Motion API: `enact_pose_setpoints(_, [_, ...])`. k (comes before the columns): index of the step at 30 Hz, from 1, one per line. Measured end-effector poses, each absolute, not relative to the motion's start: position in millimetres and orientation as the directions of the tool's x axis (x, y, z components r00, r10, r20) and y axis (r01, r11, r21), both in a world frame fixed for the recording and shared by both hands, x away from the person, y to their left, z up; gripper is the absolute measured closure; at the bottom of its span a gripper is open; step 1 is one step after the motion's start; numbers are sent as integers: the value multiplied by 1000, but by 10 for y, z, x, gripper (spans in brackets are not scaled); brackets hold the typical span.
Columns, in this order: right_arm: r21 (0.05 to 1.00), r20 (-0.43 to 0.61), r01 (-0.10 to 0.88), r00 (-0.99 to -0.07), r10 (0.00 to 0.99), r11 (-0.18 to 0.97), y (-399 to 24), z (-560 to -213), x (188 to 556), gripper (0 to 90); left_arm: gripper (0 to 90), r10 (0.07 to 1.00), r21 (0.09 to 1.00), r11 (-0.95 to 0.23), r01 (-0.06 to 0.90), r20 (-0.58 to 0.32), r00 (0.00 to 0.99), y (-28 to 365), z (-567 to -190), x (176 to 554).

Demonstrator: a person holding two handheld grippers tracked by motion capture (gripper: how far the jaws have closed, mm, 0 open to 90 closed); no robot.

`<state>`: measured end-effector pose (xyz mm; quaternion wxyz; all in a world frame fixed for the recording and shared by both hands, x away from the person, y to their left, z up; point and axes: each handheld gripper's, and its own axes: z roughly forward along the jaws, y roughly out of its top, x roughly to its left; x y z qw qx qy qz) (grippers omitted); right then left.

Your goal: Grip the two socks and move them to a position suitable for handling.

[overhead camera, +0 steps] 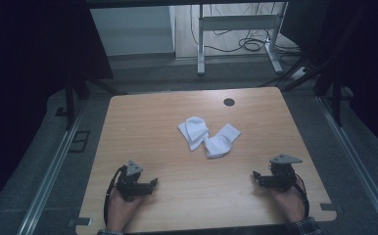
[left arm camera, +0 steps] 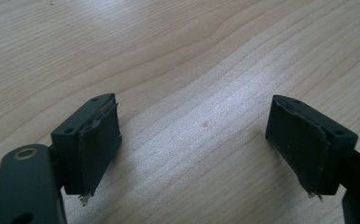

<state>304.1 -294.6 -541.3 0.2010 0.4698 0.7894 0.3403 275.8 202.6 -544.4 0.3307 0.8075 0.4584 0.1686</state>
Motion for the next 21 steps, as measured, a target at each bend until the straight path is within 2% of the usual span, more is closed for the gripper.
enact_pose_setpoints(5, [726,2,605,-478,879,327,-2947,-5413,3041,144,142,863,684,-350,640,-30,504,2018,-5446,2761])
enact_pose_setpoints(21, [726,3,604,-479,878,328,-2946,-5414,3042,140,141,864,684,-346,642,-34,502,2018,-5446,2762])
